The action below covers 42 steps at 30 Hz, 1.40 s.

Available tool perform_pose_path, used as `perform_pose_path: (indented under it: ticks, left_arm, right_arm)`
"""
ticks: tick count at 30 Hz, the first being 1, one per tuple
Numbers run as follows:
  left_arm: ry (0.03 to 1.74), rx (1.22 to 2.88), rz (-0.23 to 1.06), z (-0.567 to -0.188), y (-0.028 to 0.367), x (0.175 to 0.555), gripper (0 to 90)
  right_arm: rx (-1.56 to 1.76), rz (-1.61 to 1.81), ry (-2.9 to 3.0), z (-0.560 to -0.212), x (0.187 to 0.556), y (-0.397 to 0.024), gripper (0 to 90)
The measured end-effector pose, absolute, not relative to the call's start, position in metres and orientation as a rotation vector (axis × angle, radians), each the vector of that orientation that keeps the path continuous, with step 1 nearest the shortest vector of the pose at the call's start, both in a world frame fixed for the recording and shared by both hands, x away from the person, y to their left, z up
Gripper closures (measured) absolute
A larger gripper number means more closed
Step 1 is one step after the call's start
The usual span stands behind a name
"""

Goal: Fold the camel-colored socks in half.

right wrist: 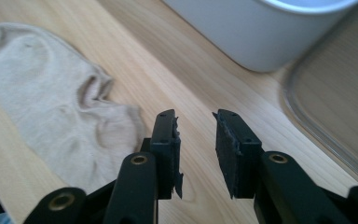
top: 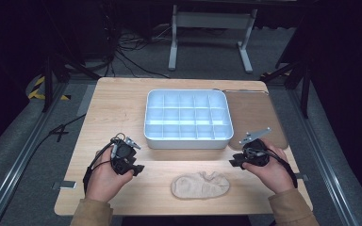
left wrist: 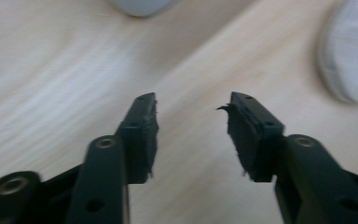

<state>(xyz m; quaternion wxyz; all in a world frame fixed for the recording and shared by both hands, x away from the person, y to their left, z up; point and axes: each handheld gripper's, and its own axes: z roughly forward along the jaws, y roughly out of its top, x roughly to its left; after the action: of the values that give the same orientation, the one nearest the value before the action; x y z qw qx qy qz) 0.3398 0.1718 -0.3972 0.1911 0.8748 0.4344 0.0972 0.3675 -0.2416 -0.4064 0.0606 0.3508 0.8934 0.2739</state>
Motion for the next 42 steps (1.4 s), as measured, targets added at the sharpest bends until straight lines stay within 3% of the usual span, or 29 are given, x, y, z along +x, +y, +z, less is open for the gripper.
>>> perform_pose_path:
  ticks: [9,11,17,21,42]
  left_arm:
    - [1.033,2.497,0.228,-0.375,0.141,0.327,56.6]
    - [0.981,2.489,0.179,-0.376,0.132,0.328,56.7]
    - [1.089,2.513,-0.074,-0.382,0.108,0.331,59.7]
    - [1.06,2.501,-0.173,-0.393,0.093,0.331,59.5]
    - [1.13,2.649,-0.185,-0.437,0.061,0.331,56.5]
  right_arm:
    - [1.012,0.808,2.686,-0.404,0.352,-0.244,71.5]
    - [1.006,0.799,2.703,-0.405,0.348,-0.245,73.2]
    - [1.011,0.781,2.734,-0.407,0.34,-0.245,74.9]
    - [0.997,0.762,2.754,-0.408,0.335,-0.24,74.0]
    - [0.886,0.685,2.907,-0.425,0.322,-0.208,77.7]
